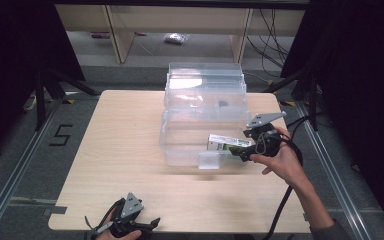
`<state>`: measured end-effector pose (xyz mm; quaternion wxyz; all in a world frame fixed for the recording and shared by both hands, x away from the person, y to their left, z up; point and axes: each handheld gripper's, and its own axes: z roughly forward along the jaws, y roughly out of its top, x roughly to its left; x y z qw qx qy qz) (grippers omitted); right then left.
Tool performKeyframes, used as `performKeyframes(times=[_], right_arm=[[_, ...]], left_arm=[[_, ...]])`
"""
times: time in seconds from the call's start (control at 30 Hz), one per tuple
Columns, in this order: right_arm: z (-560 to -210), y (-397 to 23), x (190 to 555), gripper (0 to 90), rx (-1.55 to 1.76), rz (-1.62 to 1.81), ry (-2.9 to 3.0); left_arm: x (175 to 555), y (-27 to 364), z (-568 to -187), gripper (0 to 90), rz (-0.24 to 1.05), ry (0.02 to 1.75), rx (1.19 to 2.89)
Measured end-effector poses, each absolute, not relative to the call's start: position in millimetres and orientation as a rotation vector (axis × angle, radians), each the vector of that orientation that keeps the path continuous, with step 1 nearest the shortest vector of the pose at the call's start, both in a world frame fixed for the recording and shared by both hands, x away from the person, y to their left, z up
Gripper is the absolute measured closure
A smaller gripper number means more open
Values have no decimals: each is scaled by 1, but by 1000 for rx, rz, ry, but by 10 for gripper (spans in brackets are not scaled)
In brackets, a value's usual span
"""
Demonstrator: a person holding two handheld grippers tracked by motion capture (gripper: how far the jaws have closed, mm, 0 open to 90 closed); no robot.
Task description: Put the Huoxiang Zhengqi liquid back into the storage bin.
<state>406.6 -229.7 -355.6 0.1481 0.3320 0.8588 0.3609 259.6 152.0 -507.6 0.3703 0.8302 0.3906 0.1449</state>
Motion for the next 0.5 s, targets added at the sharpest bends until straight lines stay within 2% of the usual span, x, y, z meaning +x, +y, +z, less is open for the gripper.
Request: performKeyframes(times=[0.5], right_arm=[[-379, -237, 376, 211, 992, 1100, 2426]], left_arm=[[259, 151, -508, 148, 358, 1010, 2108]])
